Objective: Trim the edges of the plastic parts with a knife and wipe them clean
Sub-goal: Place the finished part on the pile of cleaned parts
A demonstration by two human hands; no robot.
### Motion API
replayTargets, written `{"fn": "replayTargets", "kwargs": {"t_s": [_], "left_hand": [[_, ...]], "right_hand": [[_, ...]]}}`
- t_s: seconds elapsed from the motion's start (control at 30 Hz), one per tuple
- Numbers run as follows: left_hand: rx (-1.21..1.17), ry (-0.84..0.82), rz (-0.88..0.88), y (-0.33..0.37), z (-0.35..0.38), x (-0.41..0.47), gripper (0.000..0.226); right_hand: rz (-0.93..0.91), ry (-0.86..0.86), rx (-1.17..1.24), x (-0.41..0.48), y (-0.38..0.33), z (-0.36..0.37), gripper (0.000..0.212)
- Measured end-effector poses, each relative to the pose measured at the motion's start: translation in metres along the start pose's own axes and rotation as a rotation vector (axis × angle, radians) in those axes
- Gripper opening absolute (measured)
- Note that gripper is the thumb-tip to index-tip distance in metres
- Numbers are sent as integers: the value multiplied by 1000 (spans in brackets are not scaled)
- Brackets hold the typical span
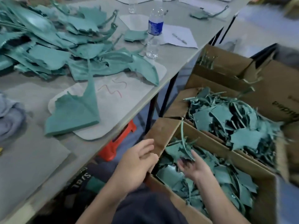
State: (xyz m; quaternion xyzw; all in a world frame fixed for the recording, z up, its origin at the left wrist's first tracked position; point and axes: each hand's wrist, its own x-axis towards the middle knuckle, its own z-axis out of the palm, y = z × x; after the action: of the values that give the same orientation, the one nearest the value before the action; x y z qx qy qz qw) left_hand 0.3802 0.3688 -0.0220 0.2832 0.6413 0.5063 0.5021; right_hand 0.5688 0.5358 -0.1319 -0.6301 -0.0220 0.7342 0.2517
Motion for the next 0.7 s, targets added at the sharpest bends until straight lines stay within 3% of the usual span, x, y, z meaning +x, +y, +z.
{"fn": "replayTargets", "kwargs": {"t_s": [0.03,0.1,0.13,0.2,0.33,0.47,0.6,0.7], "left_hand": [[-5,22,12,-1,1,1,48],[-13,83,37,0,-2,1,42],[-3,125,57,1,-6,2,42],[59,197,113,7,-18,2,40],[44,348,169,23,-45,-1,41],[-111,488,207,46,-76,-11,30],[-68,689,265,67,-120,-31,14],[0,866,283,71,-161,-46,20]], "right_hand": [[28,25,10,10,-1,-5,59],[106,56,-139,21,11,-8,30],[168,14,-195,23,20,-6,26],[237,-160,-242,31,39,4,35],[262,-491,-283,0,70,52,27],[115,-604,-434,-52,81,109,12],[-67,-808,-595,-116,73,170,7],[-401,-692,-1193,-147,73,187,15]]}}
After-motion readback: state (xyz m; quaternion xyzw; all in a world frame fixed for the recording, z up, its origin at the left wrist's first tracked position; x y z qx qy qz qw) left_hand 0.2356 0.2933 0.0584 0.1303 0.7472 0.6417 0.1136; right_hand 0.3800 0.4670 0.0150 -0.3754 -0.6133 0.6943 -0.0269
